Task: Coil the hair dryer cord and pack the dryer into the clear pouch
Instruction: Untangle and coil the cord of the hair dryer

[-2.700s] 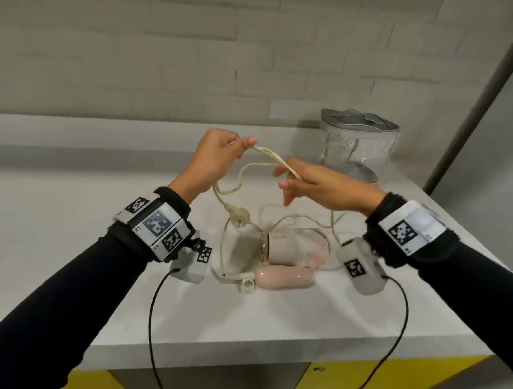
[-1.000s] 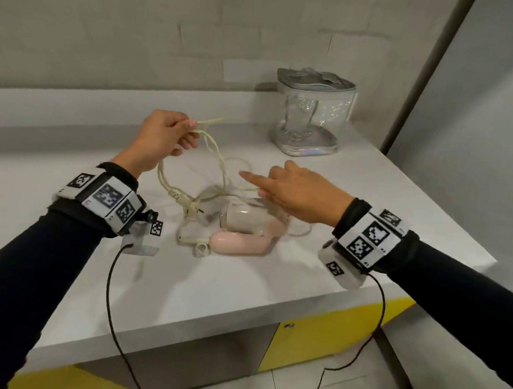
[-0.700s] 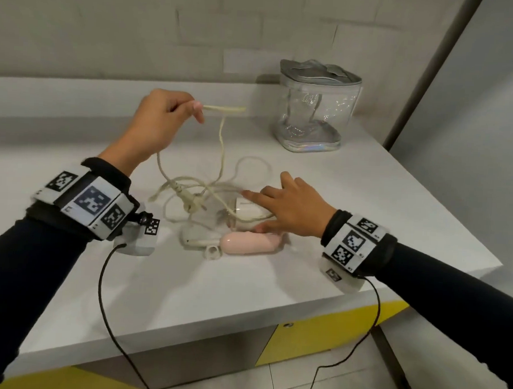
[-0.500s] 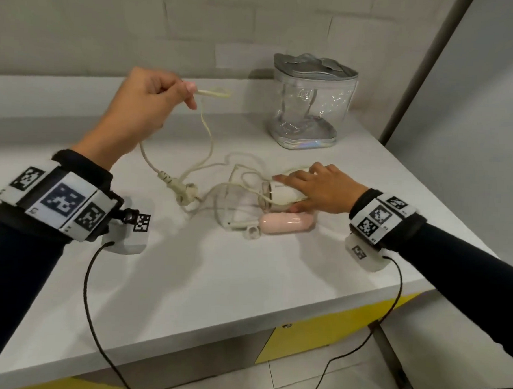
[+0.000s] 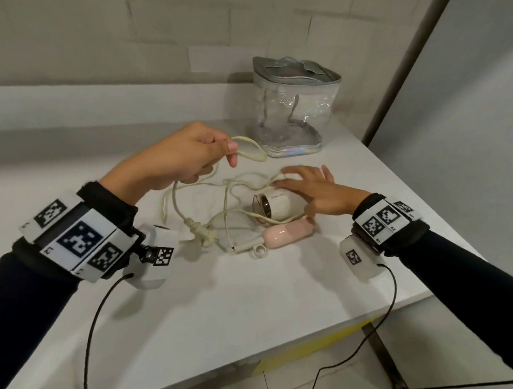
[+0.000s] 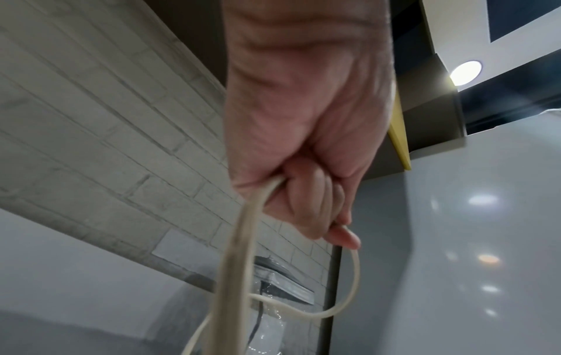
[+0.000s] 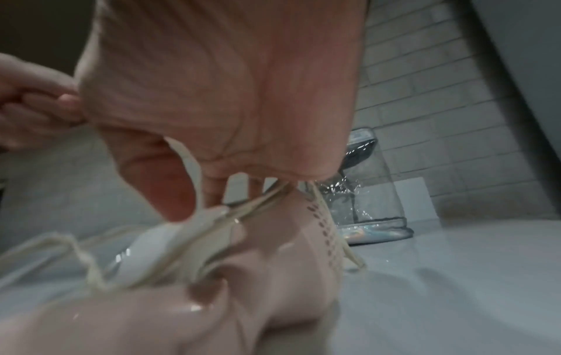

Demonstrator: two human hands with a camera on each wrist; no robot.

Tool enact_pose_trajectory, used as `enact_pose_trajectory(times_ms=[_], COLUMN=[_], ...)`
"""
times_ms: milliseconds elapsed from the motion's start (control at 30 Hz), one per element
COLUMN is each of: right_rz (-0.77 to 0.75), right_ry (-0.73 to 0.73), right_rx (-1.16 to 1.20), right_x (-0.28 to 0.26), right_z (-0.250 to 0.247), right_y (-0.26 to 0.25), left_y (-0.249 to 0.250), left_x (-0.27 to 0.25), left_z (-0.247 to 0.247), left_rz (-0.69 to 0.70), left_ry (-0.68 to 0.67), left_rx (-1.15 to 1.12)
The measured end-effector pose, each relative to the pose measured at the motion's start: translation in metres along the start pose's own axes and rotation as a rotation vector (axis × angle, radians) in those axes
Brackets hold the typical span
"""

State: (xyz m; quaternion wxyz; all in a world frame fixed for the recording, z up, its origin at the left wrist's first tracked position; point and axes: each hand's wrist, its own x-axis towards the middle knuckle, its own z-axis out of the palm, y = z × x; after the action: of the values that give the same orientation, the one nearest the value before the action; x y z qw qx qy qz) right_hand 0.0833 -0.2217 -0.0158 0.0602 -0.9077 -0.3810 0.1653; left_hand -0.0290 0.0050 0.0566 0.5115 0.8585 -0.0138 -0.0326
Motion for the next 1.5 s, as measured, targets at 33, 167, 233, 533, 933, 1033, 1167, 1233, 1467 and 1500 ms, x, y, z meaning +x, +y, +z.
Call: enact_pose_trajectory(times_ms=[33,167,233,533,933,1033,1167,1233,1467,1500], right_rz=[0.017,-0.121,-0.237,-0.44,-0.229,-0.156,-0.142,-0.23,-0.522,-0.485], right_ry=[0.099,0.422,0.366,0.54,0.134,0.066,0.062,0.133,0.779,0.813], right_rx=[0.135,0.479,0.422,0.531,1.095,0.434,-0.007,0.064,0.45,0.525], right_x=[-0.005,-0.02,-0.019,0.003,-0.002,0.003,-0.011,-0.023,-0.038,-0.036], right_z=[-0.004,-0.015,-0.015,-0.037,-0.006,0.01,0.024,0.012,-0.039,-0.041], right_y=[-0.005,-0.043,-0.067,-0.09,-0.155,-0.147,-0.137,-0.14,-0.116,-0.111], left_y=[0.001,0.006,0.011,0.018,0.016,0.005,-0.006,-0.009,0.007,0.008], left_x=[0.0,-0.006,-0.012,-0.062,-0.067,-0.057,-0.039,-0.03,-0.026,-0.027], left_z=[0.002,0.01,0.014,0.003,0.041,0.03,0.021,0.025,0.052,0.054], left_rz=[-0.014,-0.065,-0.045,0.11,0.192,0.174,0.127,0.136,0.216,0.239], left_ry=[-0.007,-0.04,-0.047,-0.06,-0.052,0.058,0.24,0.26,0.3,0.285], left_rx=[-0.009,-0.026,-0.038,-0.136,-0.332,-0.316,-0.299,-0.28,-0.302,-0.292])
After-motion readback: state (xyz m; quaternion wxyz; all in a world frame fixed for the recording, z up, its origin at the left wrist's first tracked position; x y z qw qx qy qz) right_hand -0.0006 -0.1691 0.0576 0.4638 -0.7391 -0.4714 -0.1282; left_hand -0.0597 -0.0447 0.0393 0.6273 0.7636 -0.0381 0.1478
